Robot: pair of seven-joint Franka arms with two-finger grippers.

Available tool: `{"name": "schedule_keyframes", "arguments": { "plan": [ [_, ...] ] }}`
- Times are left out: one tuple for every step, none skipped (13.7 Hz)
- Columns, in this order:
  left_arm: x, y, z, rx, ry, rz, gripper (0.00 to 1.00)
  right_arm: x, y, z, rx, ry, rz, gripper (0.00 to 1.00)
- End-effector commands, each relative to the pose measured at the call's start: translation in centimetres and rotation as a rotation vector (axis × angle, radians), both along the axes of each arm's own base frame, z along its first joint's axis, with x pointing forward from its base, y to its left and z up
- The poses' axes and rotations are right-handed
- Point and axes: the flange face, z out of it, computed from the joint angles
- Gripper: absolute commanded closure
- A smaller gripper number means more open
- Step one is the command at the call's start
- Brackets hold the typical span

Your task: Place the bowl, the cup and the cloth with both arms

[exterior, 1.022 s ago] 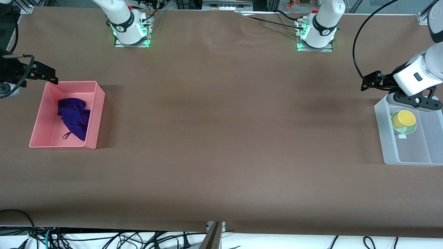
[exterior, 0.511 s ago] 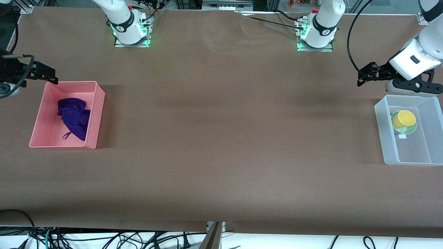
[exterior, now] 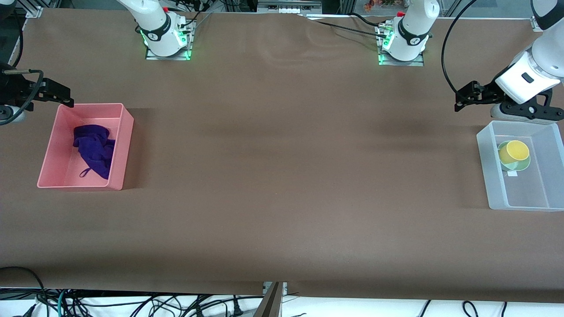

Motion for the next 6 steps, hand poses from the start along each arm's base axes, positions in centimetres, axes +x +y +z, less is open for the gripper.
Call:
{"name": "schedule_keyframes", "arguments": {
  "plan": [
    [1.32,-0.15,0.65,0.0,-0.015,0.002,0.0,-0.26,-0.2,0.16,-0.006,-0.005,-0.004,0.0],
    [1.38,-0.15,0.71,0.0,-0.016,0.002,0.0,-0.26,-0.2,0.16,-0.006,-0.005,-0.004,0.0],
    [1.51,-0.15,0.97,-0.001,-0.021,0.002,0.0,-0.26,-0.2,0.16,-0.006,-0.005,-0.004,0.0],
    [1.65,-0.66,1.21,-0.003,-0.024,-0.007,0.0,-0.26,-0.2,0.16,-0.006,-0.005,-0.004,0.0],
    [1.8,-0.83,1.39,-0.004,-0.023,-0.011,0.0,-0.26,-0.2,0.16,-0.006,-0.005,-0.004,0.0],
    [2.12,-0.73,1.17,-0.005,-0.019,-0.009,0.0,-0.26,-0.18,0.16,-0.005,-0.005,-0.004,0.0]
  ]
}}
